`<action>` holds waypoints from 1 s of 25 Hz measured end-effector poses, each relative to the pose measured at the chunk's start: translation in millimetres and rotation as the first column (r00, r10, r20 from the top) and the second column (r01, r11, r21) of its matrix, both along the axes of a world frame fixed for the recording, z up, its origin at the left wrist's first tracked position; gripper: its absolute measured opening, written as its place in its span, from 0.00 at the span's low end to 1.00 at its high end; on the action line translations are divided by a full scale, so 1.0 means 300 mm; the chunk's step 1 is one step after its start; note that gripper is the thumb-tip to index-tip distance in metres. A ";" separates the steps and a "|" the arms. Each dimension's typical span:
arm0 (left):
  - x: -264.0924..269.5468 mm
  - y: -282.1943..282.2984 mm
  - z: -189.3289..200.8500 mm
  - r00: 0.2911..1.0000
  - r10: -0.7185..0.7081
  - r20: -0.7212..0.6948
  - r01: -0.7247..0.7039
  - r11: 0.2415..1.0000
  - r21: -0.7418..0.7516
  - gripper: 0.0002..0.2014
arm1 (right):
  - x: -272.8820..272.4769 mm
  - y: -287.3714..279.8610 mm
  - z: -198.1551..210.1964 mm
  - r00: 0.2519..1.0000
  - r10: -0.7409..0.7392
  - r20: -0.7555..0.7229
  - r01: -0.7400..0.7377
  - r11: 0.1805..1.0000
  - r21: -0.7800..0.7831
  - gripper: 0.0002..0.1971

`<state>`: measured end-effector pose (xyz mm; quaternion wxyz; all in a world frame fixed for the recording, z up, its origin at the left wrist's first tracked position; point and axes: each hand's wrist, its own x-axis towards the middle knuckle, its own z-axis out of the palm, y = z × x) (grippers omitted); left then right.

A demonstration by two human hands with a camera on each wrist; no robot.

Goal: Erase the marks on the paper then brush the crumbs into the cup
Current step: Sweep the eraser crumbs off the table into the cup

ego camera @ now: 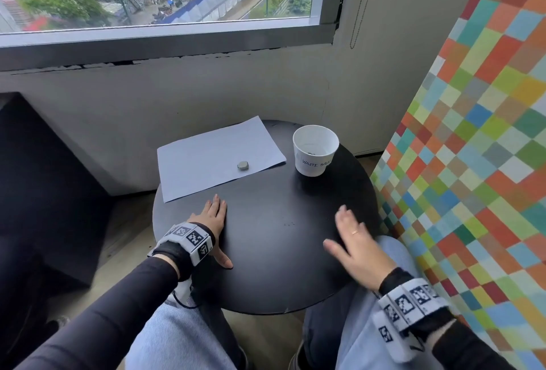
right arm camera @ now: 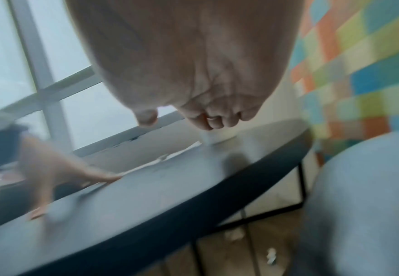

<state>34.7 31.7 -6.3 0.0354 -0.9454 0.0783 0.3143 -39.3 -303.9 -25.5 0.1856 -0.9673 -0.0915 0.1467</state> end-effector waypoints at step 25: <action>-0.001 -0.003 0.000 1.000 0.000 -0.003 0.000 1.000 0.016 0.77 | -0.001 0.128 0.061 0.911 0.356 -0.206 -0.385 0.915 -0.122 0.55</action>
